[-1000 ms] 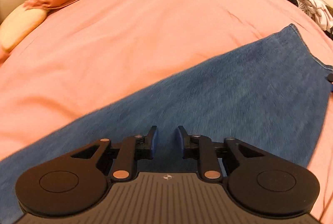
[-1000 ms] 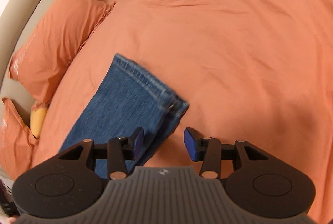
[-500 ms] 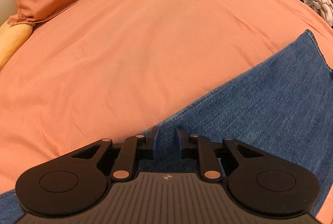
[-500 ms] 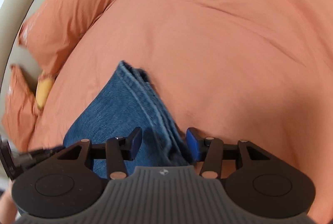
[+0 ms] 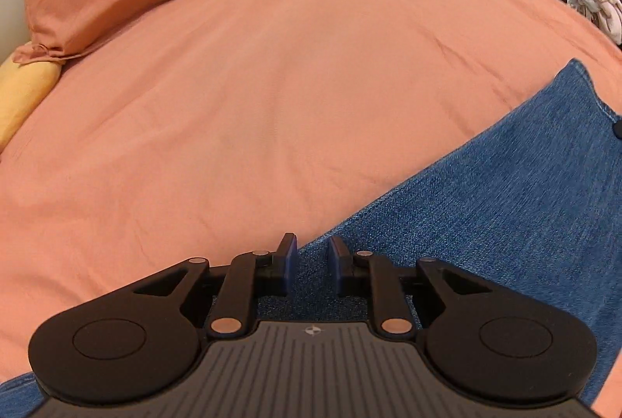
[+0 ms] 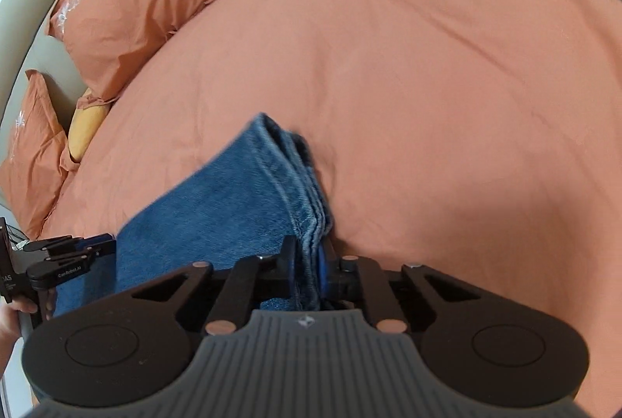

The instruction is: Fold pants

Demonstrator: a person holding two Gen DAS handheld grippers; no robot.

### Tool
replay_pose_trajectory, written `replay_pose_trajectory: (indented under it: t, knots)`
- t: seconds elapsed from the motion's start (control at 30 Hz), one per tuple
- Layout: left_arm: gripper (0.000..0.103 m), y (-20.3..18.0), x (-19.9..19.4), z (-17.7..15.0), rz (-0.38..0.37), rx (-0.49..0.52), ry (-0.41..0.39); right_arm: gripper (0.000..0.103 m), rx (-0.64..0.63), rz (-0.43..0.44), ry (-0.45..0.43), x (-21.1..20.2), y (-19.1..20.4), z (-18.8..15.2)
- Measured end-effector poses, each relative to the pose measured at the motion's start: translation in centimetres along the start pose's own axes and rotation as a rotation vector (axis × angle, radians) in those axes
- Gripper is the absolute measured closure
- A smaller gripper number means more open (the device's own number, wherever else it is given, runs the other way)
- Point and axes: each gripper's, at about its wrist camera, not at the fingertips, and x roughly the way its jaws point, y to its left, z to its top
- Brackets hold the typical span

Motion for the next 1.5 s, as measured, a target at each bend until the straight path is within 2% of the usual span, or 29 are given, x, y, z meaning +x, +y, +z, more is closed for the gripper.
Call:
replay_pose_trajectory:
  t: [0.1,0.3,0.47,0.57,0.63,0.7,0.73,0.77,0.8,0.87,0.97,1.17,1.3,1.5]
  knots:
    - [0.08,-1.0,-1.6,-0.9,-0.025,0.054,-0.009,0.098,-0.061,-0.02,-0.01,-2.0,2.2,0.5]
    - [0.083,-5.8,-4.1,-5.1,-0.126,0.203,-0.003,0.098,-0.143,-0.065,-0.045,-5.4,7.0,1.2]
    - [0.098,-8.6,-5.6,-9.6,-0.16,0.291,-0.006,0.098,-0.195,-0.092,-0.07,-8.2,10.3,0.8]
    - [0.098,-9.7,-6.9,-11.7,-0.204,0.306,-0.005,0.098,-0.229,-0.109,-0.081,-9.4,12.8,0.4]
    - [0.103,-10.5,-7.8,-13.2,-0.208,0.328,-0.017,0.098,-0.247,-0.112,-0.085,-10.3,14.4,0.2]
    - [0.103,-11.1,-8.7,-14.4,-0.191,0.333,-0.038,0.098,-0.273,-0.112,-0.09,-11.1,16.4,0.1]
    - [0.103,-11.0,-9.2,-14.8,-0.222,0.317,-0.036,0.098,-0.286,-0.11,-0.091,-11.6,17.5,0.0]
    - [0.1,-10.6,-9.6,-15.0,-0.275,0.294,-0.023,0.098,-0.3,-0.107,-0.091,-12.2,18.6,-0.2]
    - [0.09,-10.6,-10.3,-15.4,-0.3,0.289,-0.02,0.098,-0.317,-0.105,-0.095,-12.8,19.8,-0.4]
    - [0.088,-11.0,-12.2,-16.9,-0.291,0.332,-0.054,0.098,-0.345,-0.1,-0.101,-13.8,22.5,-0.7]
    - [0.088,-9.8,-14.7,-18.2,-0.285,0.318,-0.079,0.098,-0.369,-0.086,-0.096,-14.8,26.4,-1.3]
    - [0.088,-4.3,-19.3,-20.3,-0.224,0.233,-0.111,0.098,-0.411,-0.059,-0.075,-14.1,34.5,-3.2]
    - [0.088,0.3,-22.0,-22.2,-0.179,0.124,-0.135,0.098,-0.42,-0.041,-0.055,-12.1,39.5,-4.7]
    - [0.088,7.1,-23.7,-24.1,-0.106,-0.035,-0.133,0.098,-0.422,-0.026,0.003,-6.8,46.5,-3.6]
